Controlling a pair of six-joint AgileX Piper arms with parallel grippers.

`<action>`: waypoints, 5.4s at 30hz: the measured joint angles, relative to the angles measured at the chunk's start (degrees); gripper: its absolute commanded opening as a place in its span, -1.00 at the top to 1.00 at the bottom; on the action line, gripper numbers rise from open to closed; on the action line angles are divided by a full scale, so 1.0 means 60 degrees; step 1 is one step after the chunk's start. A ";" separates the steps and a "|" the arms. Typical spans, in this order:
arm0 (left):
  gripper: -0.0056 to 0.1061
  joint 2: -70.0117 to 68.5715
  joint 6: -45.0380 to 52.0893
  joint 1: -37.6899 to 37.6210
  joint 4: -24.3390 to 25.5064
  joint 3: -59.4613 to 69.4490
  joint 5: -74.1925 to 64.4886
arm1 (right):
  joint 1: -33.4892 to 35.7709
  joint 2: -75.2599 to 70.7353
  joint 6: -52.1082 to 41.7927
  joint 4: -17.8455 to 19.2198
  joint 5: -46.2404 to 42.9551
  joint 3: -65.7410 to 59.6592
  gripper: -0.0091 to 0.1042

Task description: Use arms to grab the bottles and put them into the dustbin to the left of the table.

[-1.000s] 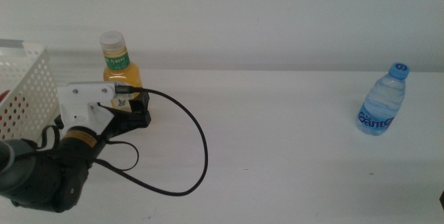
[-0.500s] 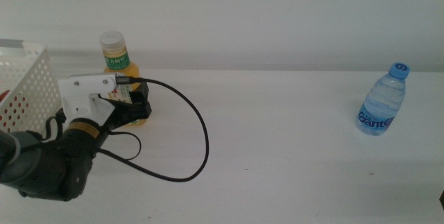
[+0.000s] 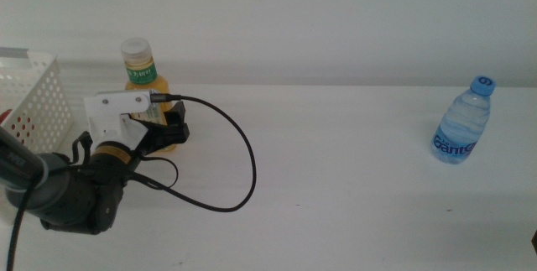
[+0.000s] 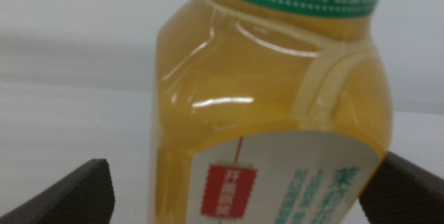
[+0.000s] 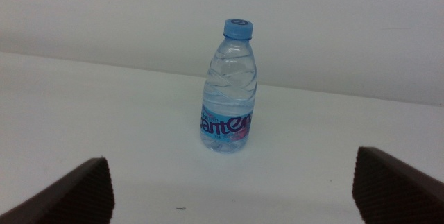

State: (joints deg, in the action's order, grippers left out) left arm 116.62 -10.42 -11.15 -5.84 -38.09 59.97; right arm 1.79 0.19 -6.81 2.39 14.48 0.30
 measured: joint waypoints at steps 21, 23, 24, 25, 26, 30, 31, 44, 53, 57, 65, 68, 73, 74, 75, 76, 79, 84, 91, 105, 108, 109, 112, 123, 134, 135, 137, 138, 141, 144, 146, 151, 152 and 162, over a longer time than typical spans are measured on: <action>-0.78 0.1154 0.0402 0.0000 -0.0036 -0.1257 0.0000 | 0.0000 0.0000 0.0000 0.0000 0.0000 0.0000 -0.78; -0.78 0.1194 0.0537 0.0000 -0.0036 -0.1314 0.0000 | 0.0000 0.0000 0.0000 0.0000 0.0000 0.0000 -0.78; -0.78 0.1200 0.0661 0.0000 -0.0036 -0.1314 0.0000 | 0.0000 0.0000 0.0000 0.0000 0.0000 0.0000 -0.78; -0.78 0.1200 0.0783 0.0000 -0.0036 -0.1329 0.0020 | 0.0000 0.0000 0.0000 0.0000 0.0000 0.0000 -0.78; -0.78 0.1200 0.0855 0.0000 -0.0036 -0.1329 0.0066 | 0.0000 0.0000 0.0000 0.0000 0.0000 0.0000 -0.78; -0.78 0.1200 0.0997 0.0000 -0.0036 -0.1329 0.0149 | 0.0000 0.0000 0.0000 0.0000 0.0000 0.0000 -0.78; -0.78 0.1200 0.0997 0.0000 -0.0036 -0.1329 0.0169 | 0.0000 0.0000 0.0000 0.0000 0.0000 0.0000 -0.78; -0.68 0.1208 0.1247 0.0000 -0.0430 -0.1329 0.0390 | 0.0000 0.0000 0.0000 0.0000 0.0000 0.0000 -0.78; 0.47 0.1569 0.1287 -0.0022 -0.0646 -0.1663 0.0550 | 0.0000 0.0000 0.0000 0.0000 0.0000 0.0000 -0.78; 0.93 0.1591 0.1354 -0.0022 -0.0646 -0.1663 0.0624 | 0.0000 0.0000 0.0000 0.0000 0.0000 0.0000 -0.78; 0.93 0.1034 0.1607 -0.0022 -0.0624 -0.0991 0.0417 | 0.0000 0.0000 0.0000 0.0000 0.0000 0.0000 -0.78; 0.93 0.0335 0.1895 -0.0022 -0.0746 -0.0111 0.0272 | 0.0000 0.0000 0.0000 0.0000 0.0000 0.0000 -0.78; 0.93 -0.1291 0.2198 -0.0022 -0.0893 0.1279 0.0028 | 0.0000 0.0000 0.0000 0.0000 0.0000 0.0000 -0.78; 0.93 -0.1702 0.2217 -0.0022 -0.0893 0.1553 -0.0172 | 0.0000 0.0000 0.0000 0.0000 0.0000 0.0000 -0.78; 0.93 -0.2048 0.2256 -0.0022 -0.0905 0.1801 -0.0441 | 0.0000 0.0000 0.0000 0.0000 0.0000 0.0000 -0.78; 0.93 -0.2493 0.2325 -0.0022 -0.0905 0.2017 -0.0795 | 0.0000 0.0000 0.0000 0.0000 0.0000 0.0000 -0.78; 0.93 -0.3924 0.2725 -0.0022 -0.0976 0.2418 -0.2140 | 0.0000 0.0000 0.0000 0.0000 0.0000 0.0000 -0.78; 0.93 -0.6175 0.3406 -0.0022 -0.1345 0.2499 -0.4514 | 0.0000 0.0000 0.0000 0.0000 0.0000 0.0000 -0.78; 0.93 -0.8506 0.3506 0.0172 -0.1589 0.1876 -0.8776 | 0.0000 0.0000 0.0000 0.0000 0.0000 0.0000 -0.78; 0.93 -0.7338 0.6041 0.2915 -0.1132 -0.3413 -1.8538 | 0.0000 0.0000 0.0000 0.0000 0.0000 0.0000 -0.78; 0.93 -0.6361 0.6955 0.3841 -0.1433 -0.4724 -1.9640 | 0.0000 0.0000 0.0000 0.0000 0.0000 0.0000 -0.78; 0.93 -0.5968 0.7175 0.4151 -0.1513 -0.5107 -1.9916 | 0.0000 0.0000 0.0000 0.0000 0.0000 0.0000 -0.78; 0.93 -0.4822 0.7727 0.4839 -0.1534 -0.6462 -2.0793 | 0.0000 0.0000 0.0000 0.0000 0.0000 0.0000 -0.78; 0.93 -0.1962 0.8881 0.6350 -0.0856 -0.9621 -2.1642 | 0.0000 0.0000 0.0000 0.0000 0.0000 0.0000 -0.78; 0.93 -0.1344 0.8922 0.6797 -0.0652 -0.9618 -2.1774 | 0.0000 0.0000 0.0000 0.0000 0.0000 0.0000 -0.78; 0.93 -0.1308 0.8922 0.6797 -0.0652 -0.9618 -2.1774 | 0.0000 0.0000 0.0000 0.0000 0.0000 0.0000 -0.78; 0.93 -0.1169 0.8922 0.6797 -0.0530 -0.9618 -2.1774 | 0.0000 0.0000 0.0000 0.0000 0.0000 0.0000 -0.78; 0.93 -0.1079 0.8922 0.6797 -0.0464 -0.9618 -2.1774 | 0.0000 0.0000 0.0000 0.0000 0.0000 0.0000 -0.78; 0.93 -0.0893 0.8922 0.6797 -0.0325 -0.9618 -2.1774 | 0.0000 0.0000 0.0000 0.0000 0.0000 0.0000 -0.78; 0.91 -0.0827 0.8922 0.6797 -0.0284 -0.9618 -2.1774 | 0.0000 0.0000 0.0000 0.0000 0.0000 0.0000 -0.78; 0.15 -0.0827 0.8922 0.6797 -0.0247 -0.9618 -2.1774 | 0.0000 0.0000 0.0000 0.0000 0.0000 0.0000 -0.78; -0.78 -0.0895 0.8940 0.6797 -0.0283 -0.9720 -2.1734 | 0.0000 0.0000 0.0000 0.0000 0.0000 0.0000 -0.78; -0.78 -0.0892 0.8871 0.6797 -0.0283 -0.9738 -2.1734 | 0.0000 0.0000 0.0000 0.0000 0.0000 0.0000 -0.78; -0.78 -0.2364 0.7752 0.6288 -0.0363 -0.9736 -2.1671 | 0.0000 0.0000 0.0000 0.0000 -0.0006 0.0000 -0.78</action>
State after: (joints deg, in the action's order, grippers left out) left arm 102.44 36.09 26.57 -8.02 -96.50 -70.05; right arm 1.79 0.19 -6.81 2.39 14.45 0.30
